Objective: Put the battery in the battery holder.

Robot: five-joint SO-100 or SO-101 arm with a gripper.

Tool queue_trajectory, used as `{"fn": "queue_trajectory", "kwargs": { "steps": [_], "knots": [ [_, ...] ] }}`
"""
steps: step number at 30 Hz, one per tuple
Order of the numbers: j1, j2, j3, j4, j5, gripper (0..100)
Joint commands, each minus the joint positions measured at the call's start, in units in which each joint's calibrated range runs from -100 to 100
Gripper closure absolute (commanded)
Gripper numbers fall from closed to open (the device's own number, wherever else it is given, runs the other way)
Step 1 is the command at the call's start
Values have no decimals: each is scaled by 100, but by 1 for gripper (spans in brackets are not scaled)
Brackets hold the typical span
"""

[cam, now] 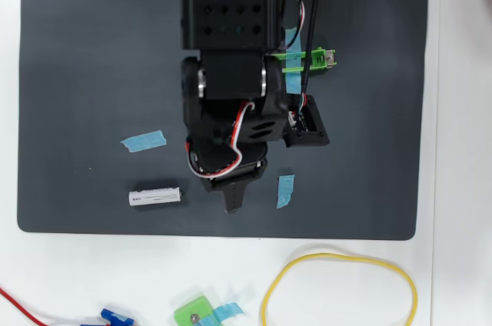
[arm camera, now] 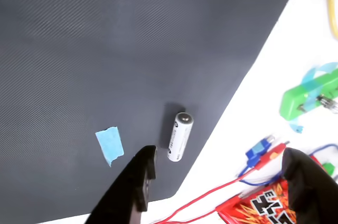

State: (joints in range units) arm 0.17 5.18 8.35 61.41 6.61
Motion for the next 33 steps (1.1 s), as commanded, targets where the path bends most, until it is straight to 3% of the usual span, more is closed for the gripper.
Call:
{"fn": "queue_trajectory", "kwargs": {
  "steps": [1,5,9,23,33],
  "knots": [
    [279,484,-1363,922,54,75],
    [455,1184,-2711,2076,179,75],
    [559,1678,-3557,2556,184,75],
    [1182,4246,-6192,2757,278,75],
    [1203,4373,-6421,2696,278,75]
  ]
}}
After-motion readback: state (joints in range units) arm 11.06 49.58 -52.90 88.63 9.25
